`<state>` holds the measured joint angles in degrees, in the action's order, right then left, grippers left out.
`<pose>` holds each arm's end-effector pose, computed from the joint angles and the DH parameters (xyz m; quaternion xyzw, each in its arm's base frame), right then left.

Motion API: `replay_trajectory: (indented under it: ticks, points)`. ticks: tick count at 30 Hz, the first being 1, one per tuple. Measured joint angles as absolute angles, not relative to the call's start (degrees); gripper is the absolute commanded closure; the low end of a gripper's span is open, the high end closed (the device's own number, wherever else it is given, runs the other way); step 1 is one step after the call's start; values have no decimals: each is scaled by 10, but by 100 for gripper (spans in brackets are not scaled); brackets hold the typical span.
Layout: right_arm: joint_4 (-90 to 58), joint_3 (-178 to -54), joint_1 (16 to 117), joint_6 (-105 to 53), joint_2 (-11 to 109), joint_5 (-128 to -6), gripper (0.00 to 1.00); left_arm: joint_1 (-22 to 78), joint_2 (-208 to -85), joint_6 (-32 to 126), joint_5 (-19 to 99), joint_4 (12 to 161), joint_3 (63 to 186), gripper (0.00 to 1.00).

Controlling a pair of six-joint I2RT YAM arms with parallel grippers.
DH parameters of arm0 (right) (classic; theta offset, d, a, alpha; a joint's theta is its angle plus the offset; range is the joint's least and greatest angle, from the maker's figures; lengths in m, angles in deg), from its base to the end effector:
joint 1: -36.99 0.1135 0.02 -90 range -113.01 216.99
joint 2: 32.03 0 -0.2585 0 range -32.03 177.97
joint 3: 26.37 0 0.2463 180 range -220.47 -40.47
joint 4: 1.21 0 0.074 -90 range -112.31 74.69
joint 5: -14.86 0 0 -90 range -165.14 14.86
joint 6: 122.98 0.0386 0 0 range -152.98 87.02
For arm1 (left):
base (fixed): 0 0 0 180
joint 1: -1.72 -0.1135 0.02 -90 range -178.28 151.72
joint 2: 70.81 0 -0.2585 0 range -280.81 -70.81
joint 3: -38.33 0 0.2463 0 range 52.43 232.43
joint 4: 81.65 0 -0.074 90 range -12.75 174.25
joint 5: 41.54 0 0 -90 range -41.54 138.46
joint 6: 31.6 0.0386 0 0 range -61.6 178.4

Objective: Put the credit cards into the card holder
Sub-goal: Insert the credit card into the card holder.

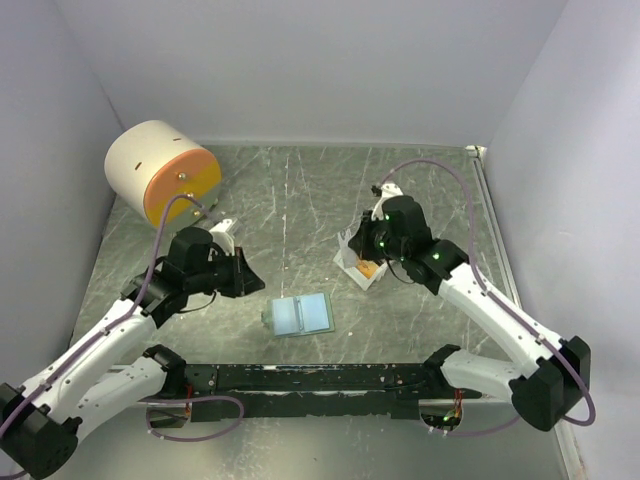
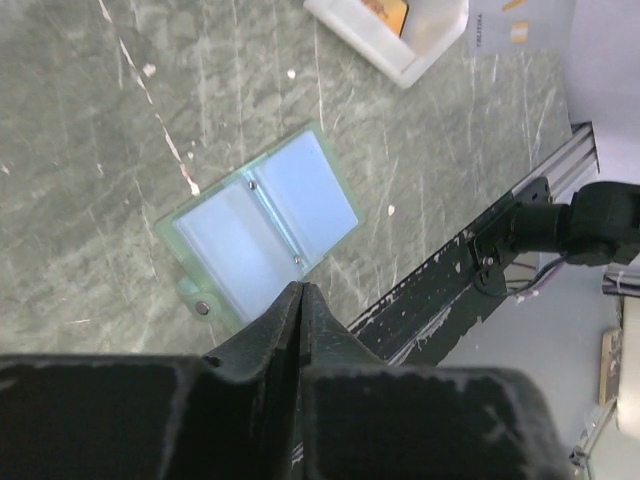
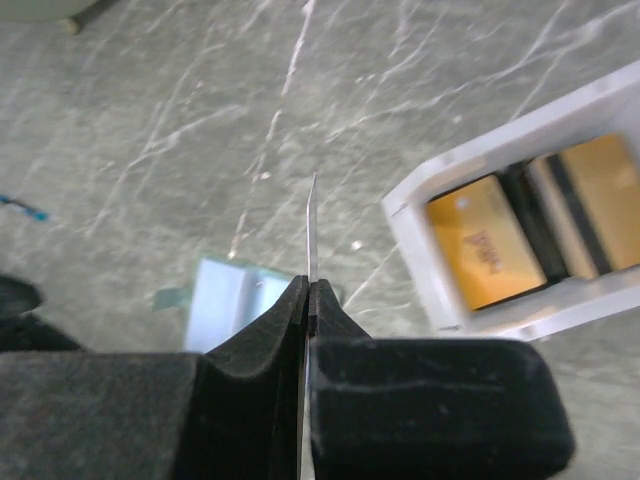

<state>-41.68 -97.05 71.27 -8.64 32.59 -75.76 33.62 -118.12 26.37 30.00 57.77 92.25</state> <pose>0.2043 0.1388 0.3094 -0.0741 0.8815 0.2241 0.4090 0.1473 -0.1061 0.2701 0.0744 0.8715 -0.3656 0.3184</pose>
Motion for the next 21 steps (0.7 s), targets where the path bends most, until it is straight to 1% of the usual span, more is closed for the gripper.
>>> replay_trajectory:
  ticks: [5,11,16,21]
  points:
    - [-366,-888,717,-7,278,-694,100,336,-1200,227,266,611,877,93]
    - [-304,-811,727,65,269,-646,100,336,-1232,182,231,669,824,93]
    - [-269,-765,768,112,269,-640,100,336,-1254,154,217,712,786,91]
    - [-222,-748,822,149,289,-645,100,336,-1292,139,208,753,757,89]
